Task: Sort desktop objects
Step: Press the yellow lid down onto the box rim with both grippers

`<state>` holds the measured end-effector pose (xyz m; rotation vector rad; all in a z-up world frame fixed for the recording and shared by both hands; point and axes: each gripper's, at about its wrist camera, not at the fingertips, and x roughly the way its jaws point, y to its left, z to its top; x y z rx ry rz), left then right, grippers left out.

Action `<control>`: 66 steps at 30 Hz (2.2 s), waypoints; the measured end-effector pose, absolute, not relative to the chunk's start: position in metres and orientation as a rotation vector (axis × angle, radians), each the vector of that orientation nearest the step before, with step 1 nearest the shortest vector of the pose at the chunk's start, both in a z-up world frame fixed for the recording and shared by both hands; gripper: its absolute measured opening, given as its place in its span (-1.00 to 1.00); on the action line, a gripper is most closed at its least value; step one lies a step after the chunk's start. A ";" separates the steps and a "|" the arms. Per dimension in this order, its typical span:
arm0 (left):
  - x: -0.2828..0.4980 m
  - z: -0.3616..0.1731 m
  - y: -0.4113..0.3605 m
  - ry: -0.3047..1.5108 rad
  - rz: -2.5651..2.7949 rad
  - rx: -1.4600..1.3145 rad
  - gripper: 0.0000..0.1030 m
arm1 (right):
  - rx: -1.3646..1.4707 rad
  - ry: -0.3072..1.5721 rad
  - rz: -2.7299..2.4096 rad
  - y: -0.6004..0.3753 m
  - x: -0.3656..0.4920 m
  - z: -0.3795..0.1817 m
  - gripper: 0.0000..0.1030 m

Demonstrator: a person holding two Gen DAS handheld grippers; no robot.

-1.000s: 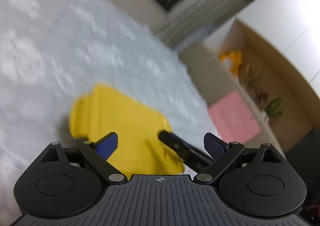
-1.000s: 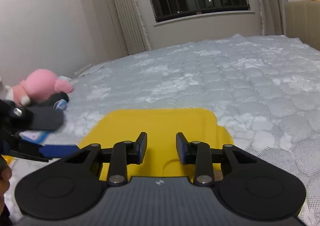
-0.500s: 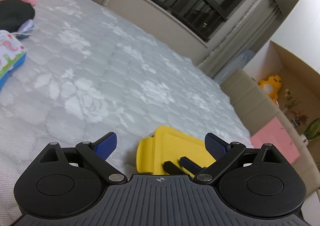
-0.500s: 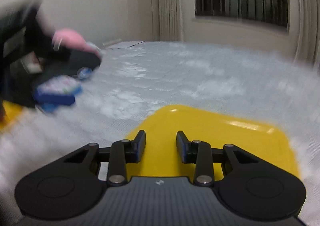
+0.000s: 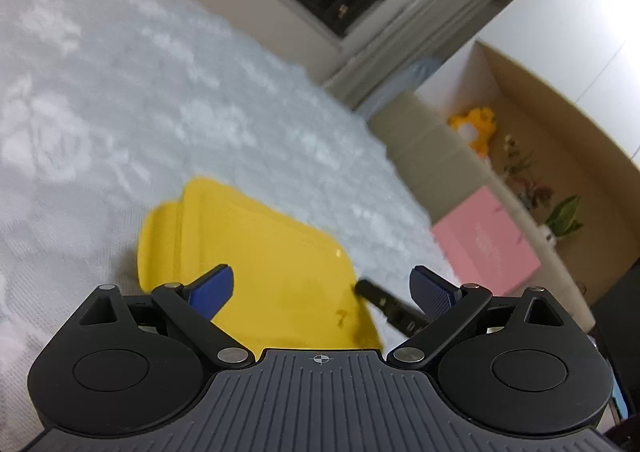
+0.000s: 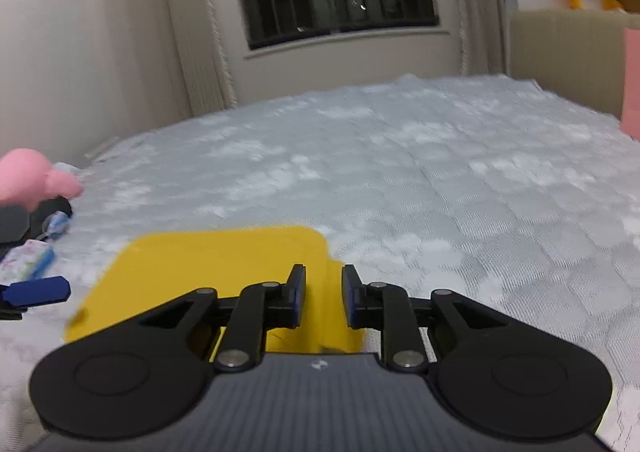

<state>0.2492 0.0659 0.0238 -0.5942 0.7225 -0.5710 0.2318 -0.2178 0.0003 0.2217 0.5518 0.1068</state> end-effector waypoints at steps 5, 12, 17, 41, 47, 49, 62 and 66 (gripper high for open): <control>0.256 0.013 0.062 0.743 -0.572 -0.602 0.90 | 0.204 0.548 0.107 -0.215 0.249 -0.008 -0.34; 0.262 0.010 0.066 0.740 -0.580 -0.609 0.90 | 0.162 0.544 0.129 -0.216 0.259 -0.007 -0.31; 0.250 0.028 0.087 0.657 -0.589 -0.670 0.90 | 0.152 0.432 0.160 -0.211 0.243 0.015 -0.40; 0.242 0.036 0.100 0.649 -0.567 -0.668 0.90 | 0.089 0.534 0.452 -0.129 0.258 0.010 -0.61; 0.246 0.029 0.070 0.665 -0.620 -0.638 0.90 | 0.112 0.439 0.168 -0.197 0.226 0.015 -0.55; 0.247 0.024 0.059 0.687 -0.614 -0.606 0.90 | 0.170 0.487 0.154 -0.214 0.224 0.005 -0.55; 0.244 0.015 0.040 0.715 -0.544 -0.474 0.89 | 0.201 0.515 0.130 -0.214 0.222 -0.013 -0.14; 0.243 0.016 0.040 0.711 -0.542 -0.478 0.89 | 0.191 0.505 0.130 -0.213 0.226 -0.015 -0.11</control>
